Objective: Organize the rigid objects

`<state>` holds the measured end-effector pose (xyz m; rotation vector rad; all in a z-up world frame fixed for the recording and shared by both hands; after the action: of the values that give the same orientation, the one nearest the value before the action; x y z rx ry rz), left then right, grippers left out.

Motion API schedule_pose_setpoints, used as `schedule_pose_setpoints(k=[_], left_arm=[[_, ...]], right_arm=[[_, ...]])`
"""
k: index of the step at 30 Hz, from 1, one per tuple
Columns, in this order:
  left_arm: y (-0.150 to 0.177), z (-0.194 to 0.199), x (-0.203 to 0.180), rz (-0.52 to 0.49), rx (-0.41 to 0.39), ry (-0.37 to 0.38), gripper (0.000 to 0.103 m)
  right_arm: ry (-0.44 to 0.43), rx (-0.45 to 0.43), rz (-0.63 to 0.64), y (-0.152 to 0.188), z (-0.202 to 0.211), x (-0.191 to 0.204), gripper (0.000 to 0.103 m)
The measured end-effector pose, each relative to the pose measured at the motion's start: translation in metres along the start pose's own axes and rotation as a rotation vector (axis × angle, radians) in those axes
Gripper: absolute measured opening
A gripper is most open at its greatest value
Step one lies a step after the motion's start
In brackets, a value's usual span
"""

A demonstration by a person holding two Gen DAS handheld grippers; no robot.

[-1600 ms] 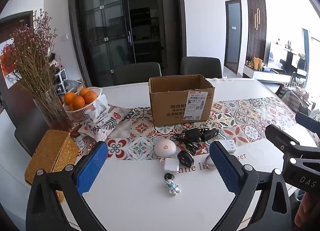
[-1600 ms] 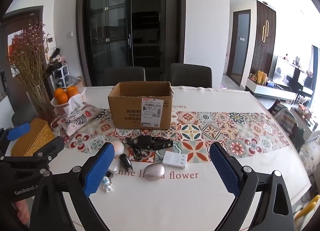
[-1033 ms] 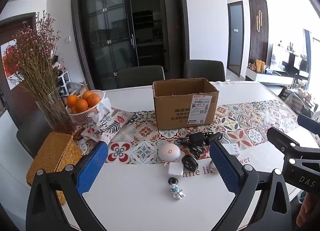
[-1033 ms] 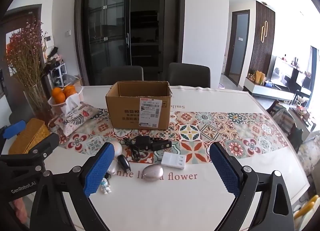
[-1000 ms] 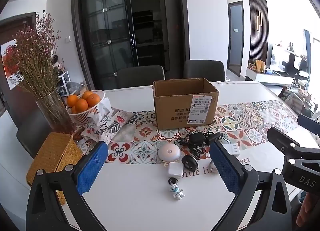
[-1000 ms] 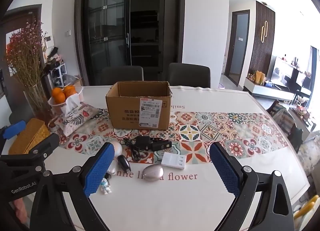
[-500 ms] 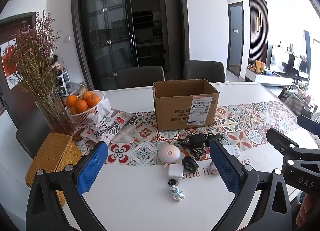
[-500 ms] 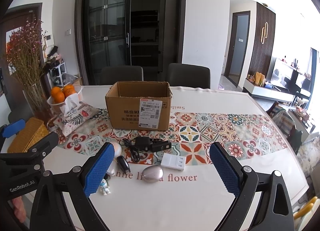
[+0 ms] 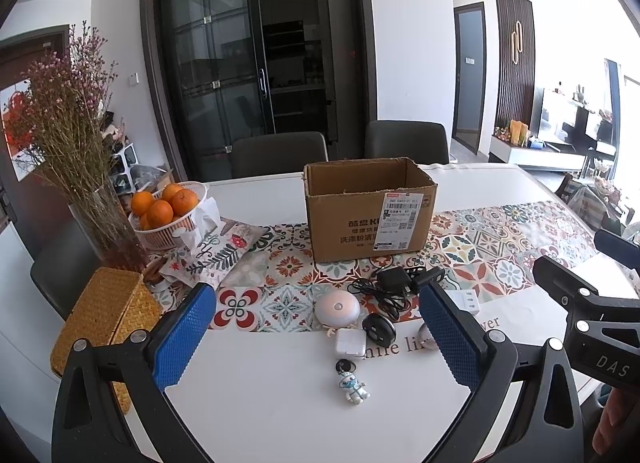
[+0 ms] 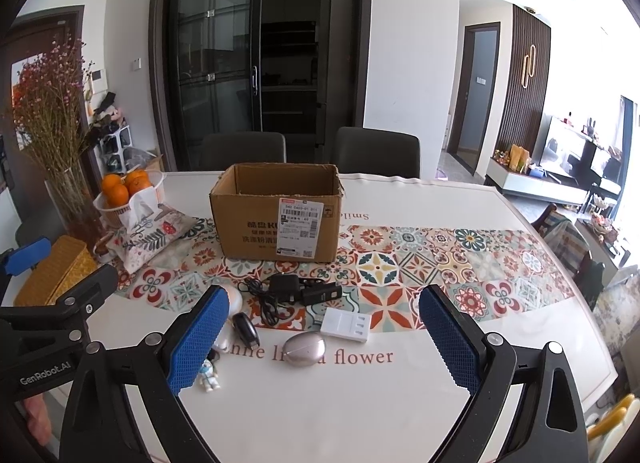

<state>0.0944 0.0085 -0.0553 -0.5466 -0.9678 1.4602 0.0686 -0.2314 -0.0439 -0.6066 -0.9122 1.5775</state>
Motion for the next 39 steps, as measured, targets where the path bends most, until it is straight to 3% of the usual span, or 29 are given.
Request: schedule_pose_setpoints(k=[39], left_arm=[[-0.0007,-0.0071,-0.0100,-0.005,0.013,0.029,0.103]], right_arm=[[-0.004,0.012,-0.001,-0.0013,-0.0072,-0.0040,0.096]])
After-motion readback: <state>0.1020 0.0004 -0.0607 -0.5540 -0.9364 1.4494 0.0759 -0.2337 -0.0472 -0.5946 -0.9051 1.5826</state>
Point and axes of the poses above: each gripper's, at about its wrist camera, not at the fingertips, and z roughly against the way its jaws point, x to its left, y to its underside, the point moved 10 cm from there along -z, roughly the way its jaws point, and after that the axes turned 14 degrees about -y, right-handed, at the moved point
